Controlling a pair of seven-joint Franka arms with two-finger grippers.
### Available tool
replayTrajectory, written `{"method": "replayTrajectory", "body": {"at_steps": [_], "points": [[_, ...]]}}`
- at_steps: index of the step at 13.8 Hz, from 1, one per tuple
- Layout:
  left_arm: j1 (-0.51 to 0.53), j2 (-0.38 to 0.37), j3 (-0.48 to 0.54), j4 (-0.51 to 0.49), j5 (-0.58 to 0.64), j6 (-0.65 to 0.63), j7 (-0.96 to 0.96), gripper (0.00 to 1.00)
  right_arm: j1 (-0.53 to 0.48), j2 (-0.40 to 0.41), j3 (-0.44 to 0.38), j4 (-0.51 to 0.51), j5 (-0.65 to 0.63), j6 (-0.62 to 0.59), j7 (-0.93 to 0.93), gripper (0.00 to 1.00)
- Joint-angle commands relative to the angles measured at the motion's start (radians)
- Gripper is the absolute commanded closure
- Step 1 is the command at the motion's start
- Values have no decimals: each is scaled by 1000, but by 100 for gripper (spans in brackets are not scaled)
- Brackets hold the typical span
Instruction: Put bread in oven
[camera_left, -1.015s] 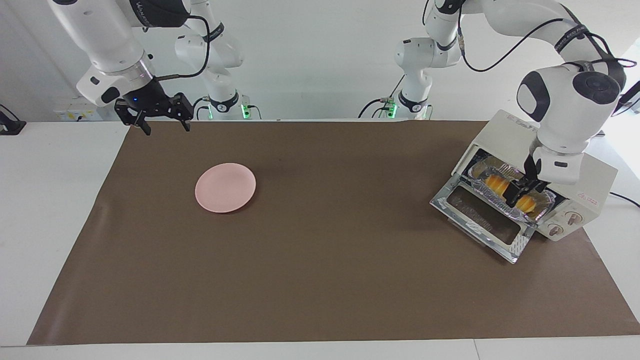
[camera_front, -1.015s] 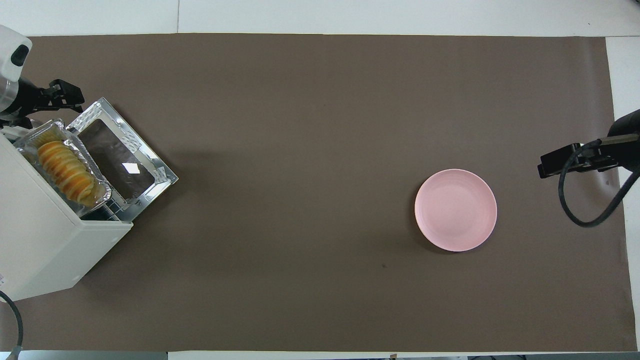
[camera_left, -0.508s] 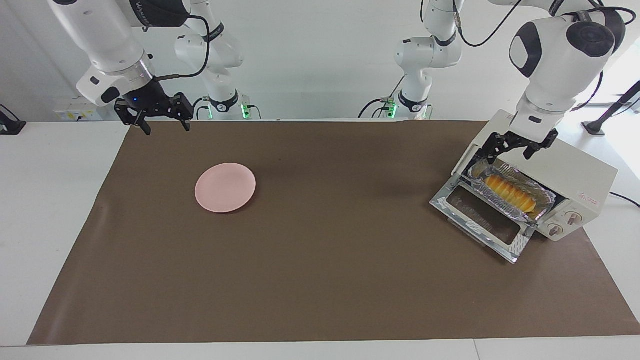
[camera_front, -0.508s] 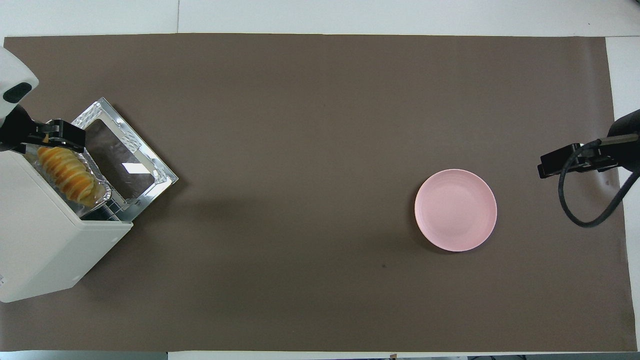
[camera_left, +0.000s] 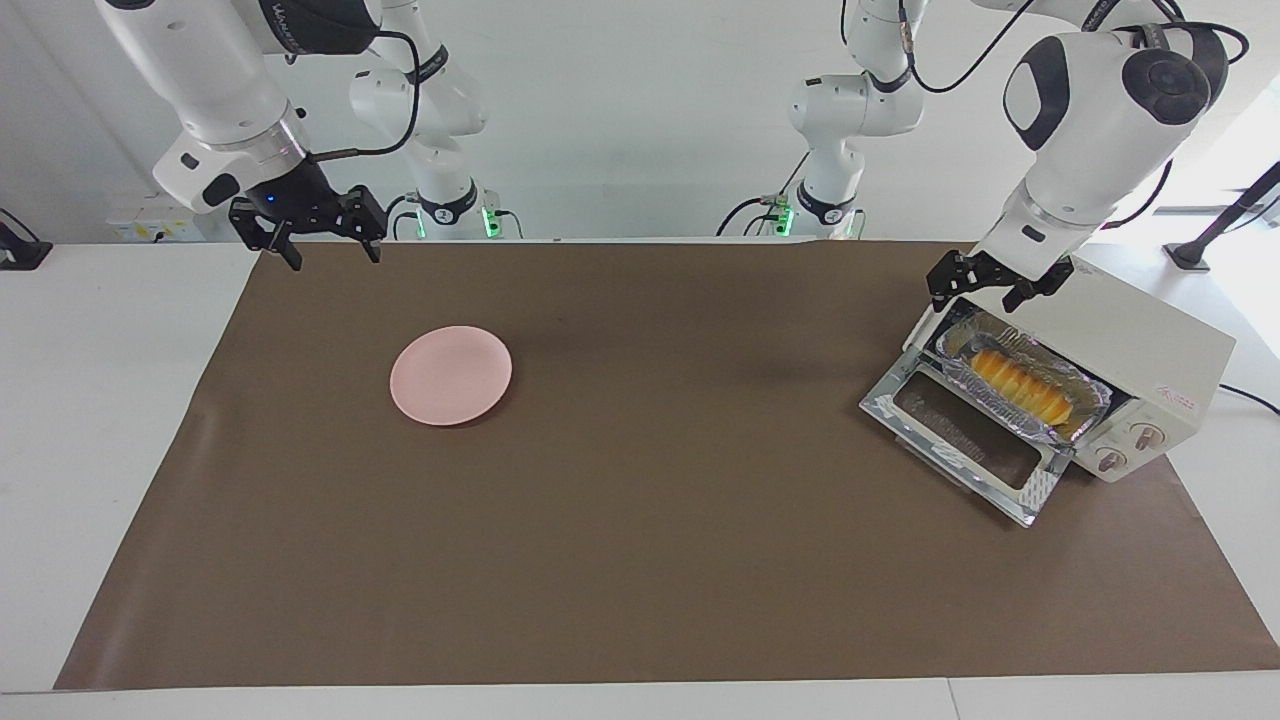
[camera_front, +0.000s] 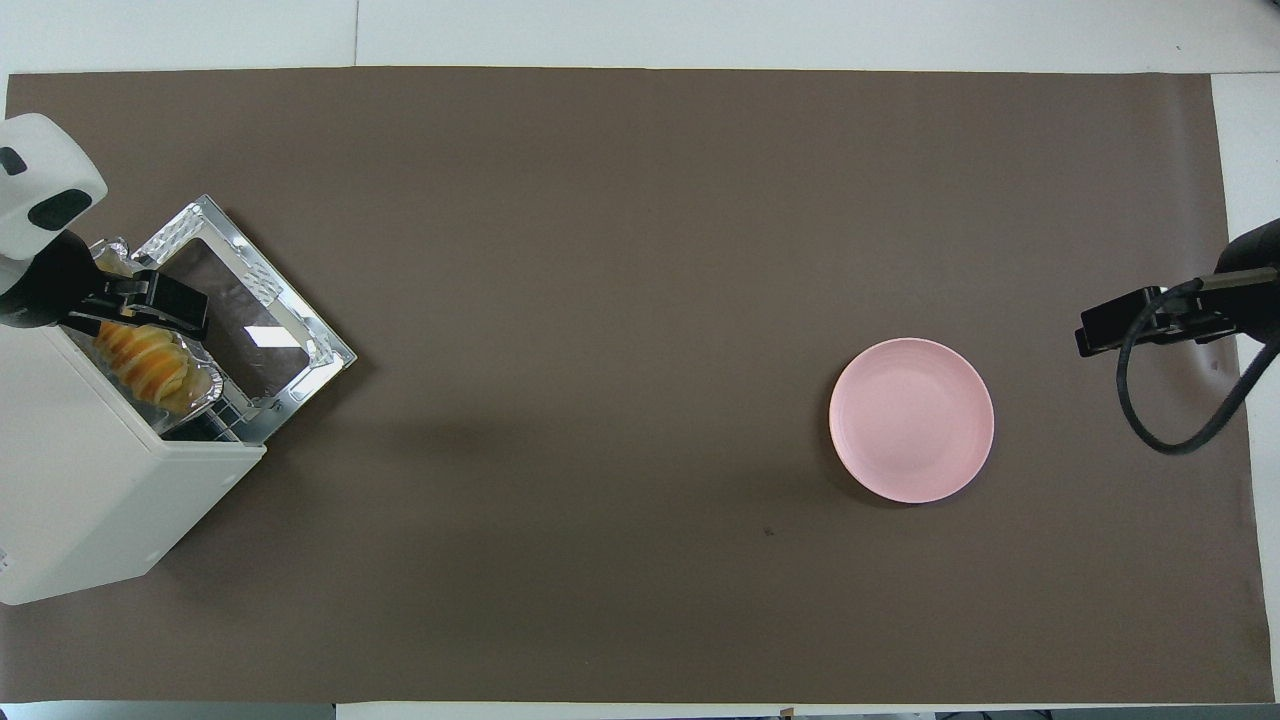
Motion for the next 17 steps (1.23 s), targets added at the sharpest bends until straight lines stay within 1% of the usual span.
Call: {"method": "replayTrajectory", "body": {"at_steps": [1,3,5,7,10,17], "points": [[11,-26,6,0,-12,-24,15,0,-10,-17,4,-15,12,-6,-11,0],[32,-40,2,5,-11,-41,12,0,-10,-17,4,-15,12,-4,-11,0],[31,-76,0,5,-9,-33,15,0,-10,-17,4,-15,12,-6,-11,0],[31,-84,-2,-21,-9,26,18,0,-10,-17,4,-15,12,-4,-11,0],[28,-104,-2,-64,-9,60,18,0,-10,-17,4,-16,12,-4,-11,0],[25,-89,-3,-26,-9,68,18,0,-10,-17,4,-15,12,-4,-11,0]]}}
